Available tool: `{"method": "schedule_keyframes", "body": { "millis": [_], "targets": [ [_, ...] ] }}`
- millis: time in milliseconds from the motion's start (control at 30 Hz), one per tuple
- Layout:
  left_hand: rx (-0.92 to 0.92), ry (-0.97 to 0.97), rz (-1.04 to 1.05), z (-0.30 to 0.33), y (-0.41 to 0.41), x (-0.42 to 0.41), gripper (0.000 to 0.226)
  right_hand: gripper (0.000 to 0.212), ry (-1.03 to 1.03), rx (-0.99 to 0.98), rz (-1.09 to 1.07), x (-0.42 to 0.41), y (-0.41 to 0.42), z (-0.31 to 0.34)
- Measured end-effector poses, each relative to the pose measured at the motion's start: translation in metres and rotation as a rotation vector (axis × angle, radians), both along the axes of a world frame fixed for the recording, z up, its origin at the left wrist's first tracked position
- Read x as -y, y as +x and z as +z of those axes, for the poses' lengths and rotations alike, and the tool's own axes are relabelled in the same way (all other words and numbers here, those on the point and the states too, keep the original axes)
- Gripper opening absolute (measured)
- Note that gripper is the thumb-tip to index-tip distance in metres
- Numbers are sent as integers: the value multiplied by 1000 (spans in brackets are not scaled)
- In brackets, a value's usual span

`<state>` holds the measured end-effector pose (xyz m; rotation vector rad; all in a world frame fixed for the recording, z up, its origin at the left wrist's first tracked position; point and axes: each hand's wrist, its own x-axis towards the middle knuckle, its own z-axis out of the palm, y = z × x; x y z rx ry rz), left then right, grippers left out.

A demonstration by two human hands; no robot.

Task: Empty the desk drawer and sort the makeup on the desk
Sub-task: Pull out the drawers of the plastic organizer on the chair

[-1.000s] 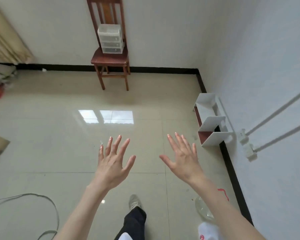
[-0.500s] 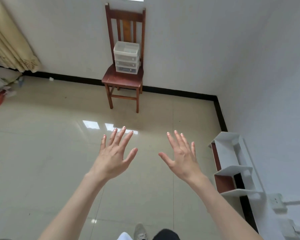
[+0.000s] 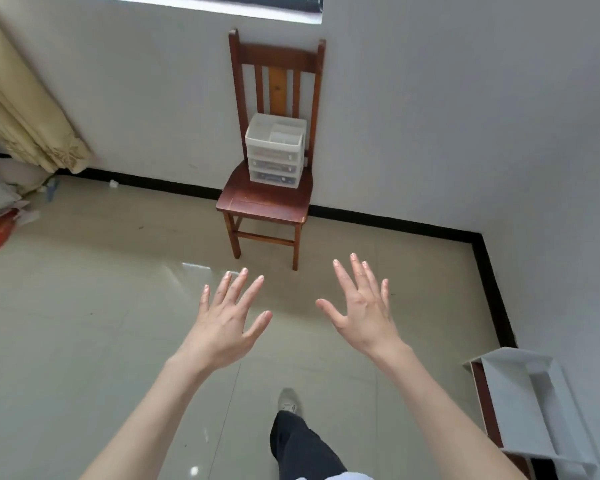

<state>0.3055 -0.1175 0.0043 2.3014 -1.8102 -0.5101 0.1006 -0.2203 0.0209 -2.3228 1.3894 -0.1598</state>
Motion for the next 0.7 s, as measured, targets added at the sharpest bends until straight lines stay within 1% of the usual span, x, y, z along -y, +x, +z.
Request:
{"method": "schedule_keyframes", "body": {
  "millis": [133,233,333,567,633,700],
  "targets": [
    [41,-43,16,16,47,88,80,72,-23,13,31,87,53,13],
    [32,-63,54,22,79,137,81,72,-34,15,65,137,89,20],
    [4,-28,71,15,105,175,83,72,-24,-4,83,177,117,17],
    [-57,23,34,-9,178,274,82,71,8,-49,54,275,190,-3],
    [-68,50,18,-18,205,312,79,71,13,-58,42,305,218,-11],
    [-72,92,-20,-25,230,351,68,71,32,-68,22,334,249,-20]
  ]
}}
